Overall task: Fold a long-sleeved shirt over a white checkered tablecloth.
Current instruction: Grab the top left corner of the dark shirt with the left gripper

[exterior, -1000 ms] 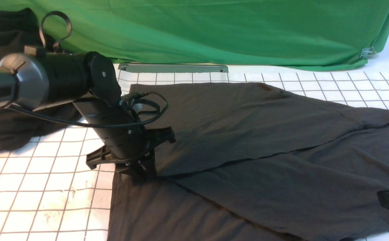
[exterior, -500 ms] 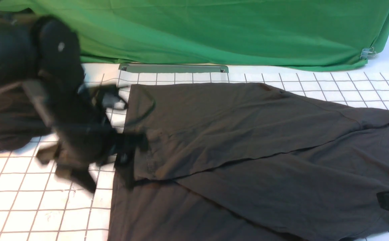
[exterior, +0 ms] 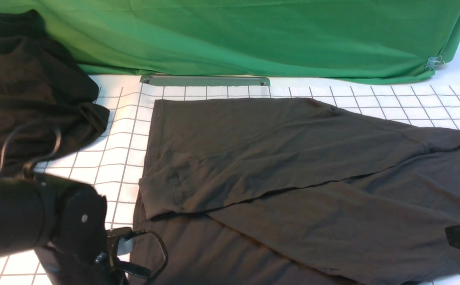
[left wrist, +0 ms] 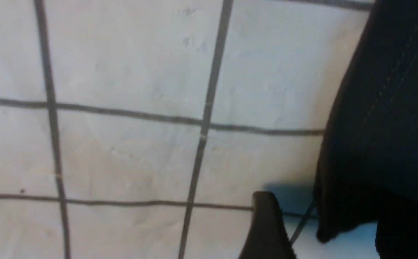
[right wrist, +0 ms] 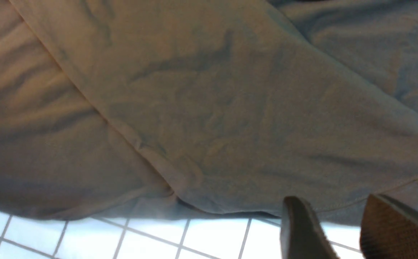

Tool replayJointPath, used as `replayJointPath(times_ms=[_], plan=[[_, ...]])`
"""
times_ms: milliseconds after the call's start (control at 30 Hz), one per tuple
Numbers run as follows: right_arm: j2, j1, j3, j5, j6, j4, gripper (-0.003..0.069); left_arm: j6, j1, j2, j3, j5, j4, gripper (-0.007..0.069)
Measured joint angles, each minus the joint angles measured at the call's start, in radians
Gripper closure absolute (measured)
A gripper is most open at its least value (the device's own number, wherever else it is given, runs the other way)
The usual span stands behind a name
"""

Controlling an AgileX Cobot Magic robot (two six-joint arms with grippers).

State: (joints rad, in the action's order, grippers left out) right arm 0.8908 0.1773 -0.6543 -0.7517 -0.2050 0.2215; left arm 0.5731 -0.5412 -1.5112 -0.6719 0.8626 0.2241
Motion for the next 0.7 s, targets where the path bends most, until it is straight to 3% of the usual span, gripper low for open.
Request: replayJointPath(times_ms=[267,533,633,700], plan=[[0.000,0.000,0.000,0.000,0.000,0.000,0.0418,0.001,-0.004,0.000,0.018,-0.061,0.017,0.0256],[0.000,0.004,0.000,-0.046,-0.030,0.006,0.0417,-0.034,0.006,0.019,0.019,-0.060,0.030,0.0589],[0.009,0.048,0.000,-0.064,-0.038,0.011,0.0404,-0.055,0.037,0.051,0.018,-0.038,0.032,0.0613],[0.032,0.114,0.000,-0.067,-0.050,0.014,0.0356,-0.078,0.072,0.076,0.015,-0.030,0.037,0.0613]])
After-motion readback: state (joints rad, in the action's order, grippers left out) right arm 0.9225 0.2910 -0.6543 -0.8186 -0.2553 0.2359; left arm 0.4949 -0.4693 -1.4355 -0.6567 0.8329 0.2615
